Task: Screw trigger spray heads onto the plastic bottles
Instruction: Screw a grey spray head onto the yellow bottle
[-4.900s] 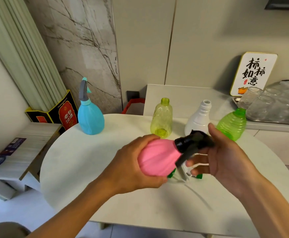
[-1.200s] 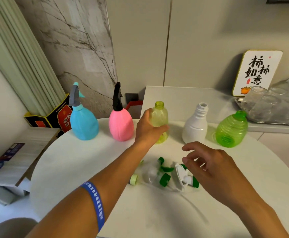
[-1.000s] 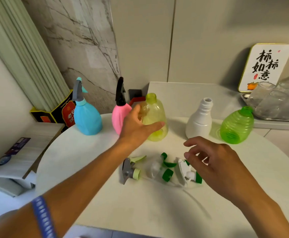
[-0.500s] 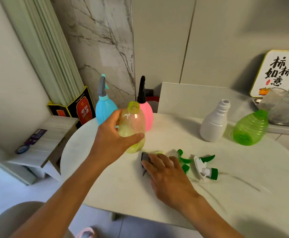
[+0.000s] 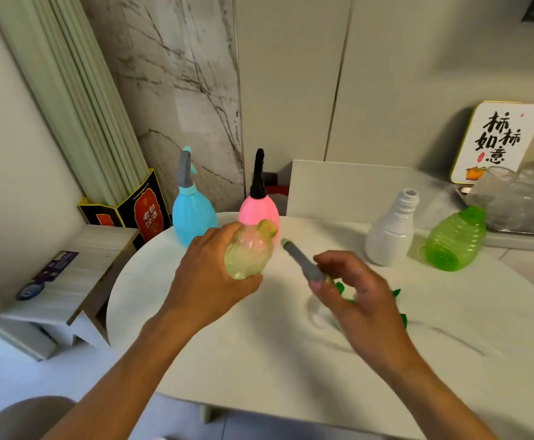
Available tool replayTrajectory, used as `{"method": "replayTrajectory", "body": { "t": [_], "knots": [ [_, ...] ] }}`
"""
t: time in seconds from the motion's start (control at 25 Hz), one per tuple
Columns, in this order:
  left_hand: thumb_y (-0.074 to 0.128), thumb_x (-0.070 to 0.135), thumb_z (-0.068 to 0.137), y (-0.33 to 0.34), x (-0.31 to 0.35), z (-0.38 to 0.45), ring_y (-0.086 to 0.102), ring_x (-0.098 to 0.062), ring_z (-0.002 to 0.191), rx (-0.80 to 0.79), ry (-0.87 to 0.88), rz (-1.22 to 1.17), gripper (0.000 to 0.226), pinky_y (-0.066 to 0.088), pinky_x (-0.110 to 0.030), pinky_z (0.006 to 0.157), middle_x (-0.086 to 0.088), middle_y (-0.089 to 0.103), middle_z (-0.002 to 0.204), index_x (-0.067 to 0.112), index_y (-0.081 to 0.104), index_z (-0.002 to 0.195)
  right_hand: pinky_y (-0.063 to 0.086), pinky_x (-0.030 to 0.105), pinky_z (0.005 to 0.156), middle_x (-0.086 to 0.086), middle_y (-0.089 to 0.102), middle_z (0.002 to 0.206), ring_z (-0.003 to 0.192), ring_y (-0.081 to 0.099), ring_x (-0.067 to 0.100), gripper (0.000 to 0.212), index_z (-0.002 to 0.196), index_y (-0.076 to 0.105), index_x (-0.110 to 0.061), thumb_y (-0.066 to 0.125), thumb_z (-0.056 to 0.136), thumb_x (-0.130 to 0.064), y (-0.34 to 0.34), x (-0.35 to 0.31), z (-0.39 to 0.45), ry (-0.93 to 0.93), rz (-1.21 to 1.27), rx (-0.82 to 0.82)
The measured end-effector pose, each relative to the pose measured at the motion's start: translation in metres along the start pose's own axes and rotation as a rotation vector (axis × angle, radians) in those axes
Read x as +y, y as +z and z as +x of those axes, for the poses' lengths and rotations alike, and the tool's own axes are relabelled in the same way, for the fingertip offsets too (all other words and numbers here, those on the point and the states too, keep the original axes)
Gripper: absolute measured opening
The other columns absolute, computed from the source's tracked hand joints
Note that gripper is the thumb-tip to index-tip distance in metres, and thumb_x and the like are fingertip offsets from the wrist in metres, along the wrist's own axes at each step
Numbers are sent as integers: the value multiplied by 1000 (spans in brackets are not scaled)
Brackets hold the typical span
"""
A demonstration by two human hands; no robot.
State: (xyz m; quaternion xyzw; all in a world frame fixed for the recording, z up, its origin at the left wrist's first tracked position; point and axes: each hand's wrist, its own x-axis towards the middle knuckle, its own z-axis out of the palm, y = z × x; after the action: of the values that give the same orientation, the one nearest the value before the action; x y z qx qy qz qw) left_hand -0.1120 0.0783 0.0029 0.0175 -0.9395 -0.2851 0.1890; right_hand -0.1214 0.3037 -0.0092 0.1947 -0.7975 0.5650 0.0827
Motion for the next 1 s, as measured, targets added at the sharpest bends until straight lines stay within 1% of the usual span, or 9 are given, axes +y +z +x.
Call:
{"method": "replayTrajectory", "body": {
  "t": [0.04,0.16,0.28,0.52,0.68,0.76,0.84,0.88,1.0],
  "knots": [
    [87,42,65,2,0,-1,42,-6,98,-5,22,19,80,36,-22,80,7,56,118,23,48,133,51,20,78,-6,77,100,95,70,12,24,104,69,-28,76,82,-24,-16,-5,8,71,278,93],
    [85,44,63,12,5,-7,45,-9,95,-58,79,72,78,40,-25,79,6,60,118,27,50,130,48,37,91,0,76,111,102,68,18,29,111,65,-26,67,83,-29,-64,-3,21,277,854,224],
    [85,44,62,22,5,-6,47,-12,95,-108,108,132,79,43,-28,76,6,60,118,29,49,131,43,41,100,-8,69,112,95,66,12,26,110,55,-29,64,85,-27,-90,6,24,411,1079,270],
    [83,45,63,31,7,-2,52,-18,99,-142,117,221,80,46,-33,79,6,60,119,28,47,133,49,39,90,-6,66,117,94,70,10,45,126,51,-24,67,83,-23,-108,15,25,400,1114,322],
    [85,43,62,34,9,1,53,-19,102,-121,107,197,81,44,-32,80,4,60,120,27,49,133,48,36,89,-7,67,110,93,70,9,74,148,42,-13,68,80,-24,-112,16,28,386,1084,344],
    [85,44,63,35,10,1,53,-19,103,-126,108,195,82,46,-33,81,4,60,121,27,48,134,47,37,89,-6,68,110,93,70,9,62,140,53,-17,68,80,-22,-109,19,27,384,1068,346],
    [83,46,64,35,12,0,52,-17,103,-141,115,199,81,46,-33,83,6,59,122,28,47,135,47,38,90,-5,71,114,95,68,12,29,111,64,-25,66,83,-18,-101,20,25,387,1015,326],
    [83,46,64,35,13,-1,52,-17,102,-147,125,199,81,47,-33,83,6,59,121,29,46,134,48,39,91,-4,72,116,98,67,14,21,102,64,-26,64,84,-16,-97,20,23,383,979,313],
    [81,46,64,34,16,-3,53,-19,101,-141,164,204,79,49,-36,83,7,60,120,30,47,134,48,40,94,1,75,114,102,68,19,41,118,61,-22,66,79,-10,-80,16,20,341,878,295]
  ]
}}
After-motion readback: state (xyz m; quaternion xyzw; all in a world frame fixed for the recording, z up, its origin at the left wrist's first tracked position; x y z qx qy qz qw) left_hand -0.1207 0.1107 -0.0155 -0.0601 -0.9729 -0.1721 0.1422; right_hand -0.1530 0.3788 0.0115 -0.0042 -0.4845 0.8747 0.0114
